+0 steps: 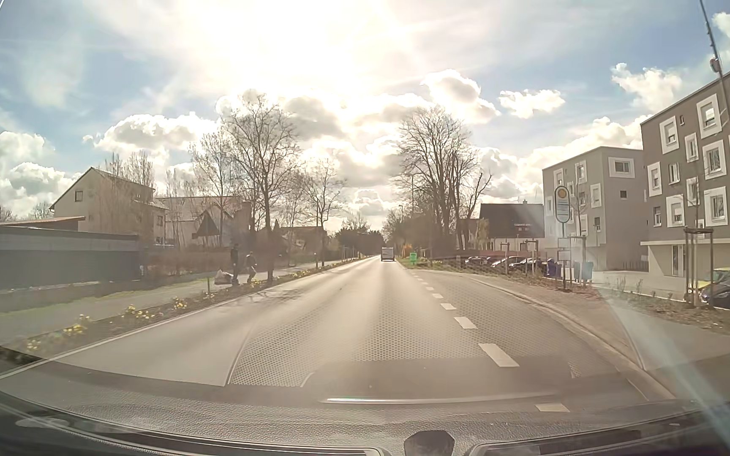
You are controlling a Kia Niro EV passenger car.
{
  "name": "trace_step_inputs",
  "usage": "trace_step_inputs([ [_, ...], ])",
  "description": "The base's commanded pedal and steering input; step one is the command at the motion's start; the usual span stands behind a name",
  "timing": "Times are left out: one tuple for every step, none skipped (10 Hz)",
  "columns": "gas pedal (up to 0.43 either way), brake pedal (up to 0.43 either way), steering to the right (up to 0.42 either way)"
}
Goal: Follow the waypoints while adhering to traffic rules and regulations
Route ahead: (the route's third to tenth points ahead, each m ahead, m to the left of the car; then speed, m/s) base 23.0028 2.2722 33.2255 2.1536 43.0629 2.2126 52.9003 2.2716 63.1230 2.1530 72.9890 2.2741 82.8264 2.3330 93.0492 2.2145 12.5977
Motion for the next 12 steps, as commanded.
trace_step_inputs([
  [0.157,0.0,0.001],
  [0.157,0.0,-0.001],
  [0.157,0.0,-0.004],
  [0.157,0.0,-0.004],
  [0.157,0.0,-0.003],
  [0.157,0.0,-0.003],
  [0.157,0.0,-0.002],
  [0.138,0.0,-0.002],
  [0.13,0.0,-0.002],
  [0.11,0.0,-0.002],
  [0.098,0.0,-0.002],
  [0.039,0.0,-0.002],
])
